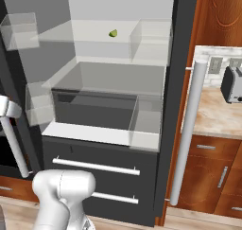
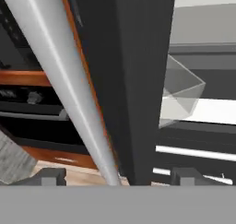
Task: There is a bowl on the dining counter. Grab a lemon wedge from the fridge and place it in the bowl. Then get the liquor bottle and glass cup from the cabinet and place them next to the bowl.
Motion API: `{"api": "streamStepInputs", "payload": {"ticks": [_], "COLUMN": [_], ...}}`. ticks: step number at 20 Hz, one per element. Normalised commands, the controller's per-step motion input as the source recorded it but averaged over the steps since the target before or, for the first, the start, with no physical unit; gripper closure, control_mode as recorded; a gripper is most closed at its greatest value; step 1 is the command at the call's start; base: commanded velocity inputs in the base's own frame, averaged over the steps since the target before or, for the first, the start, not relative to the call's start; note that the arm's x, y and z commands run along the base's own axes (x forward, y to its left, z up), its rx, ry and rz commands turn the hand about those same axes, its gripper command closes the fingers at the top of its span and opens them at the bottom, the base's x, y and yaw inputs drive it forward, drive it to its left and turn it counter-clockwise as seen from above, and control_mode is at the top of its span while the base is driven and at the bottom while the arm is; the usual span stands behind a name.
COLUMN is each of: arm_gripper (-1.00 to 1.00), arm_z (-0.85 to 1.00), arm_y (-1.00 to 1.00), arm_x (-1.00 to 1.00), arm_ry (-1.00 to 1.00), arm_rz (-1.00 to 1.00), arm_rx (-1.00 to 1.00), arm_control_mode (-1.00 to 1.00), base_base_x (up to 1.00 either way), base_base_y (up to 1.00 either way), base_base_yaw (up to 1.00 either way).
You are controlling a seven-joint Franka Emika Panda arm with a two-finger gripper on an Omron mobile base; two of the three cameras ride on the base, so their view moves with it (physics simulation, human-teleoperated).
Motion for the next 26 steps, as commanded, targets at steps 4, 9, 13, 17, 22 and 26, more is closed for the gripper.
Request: {"api": "streamStepInputs", "payload": {"ticks": [4,9,13,17,22,26], "arm_gripper": [-1.00,-1.00,-1.00,-1.00,-1.00,-1.00], "arm_z": [0.12,0.37,0.44,-0.02,-0.22,-0.02], "arm_y": [-0.92,-1.00,-1.00,-0.17,0.56,1.00], "arm_x": [-0.97,-0.24,0.46,1.00,1.00,0.84], "arm_ry": [-0.28,-0.27,-0.10,0.08,0.22,0.08], "arm_rz": [0.27,0.22,0.14,0.01,0.05,0.00], "arm_rx": [0.28,0.28,0.29,0.23,0.09,-0.12], "arm_control_mode": [-1.00,-1.00,-1.00,-1.00,-1.00,-1.00], "base_base_x": [0.00,0.00,0.00,0.00,0.00,0.00], "base_base_y": [0.00,0.00,0.00,0.00,0.00,0.00], "base_base_yaw": [0.00,0.00,0.00,0.00,0.00,0.00]}}
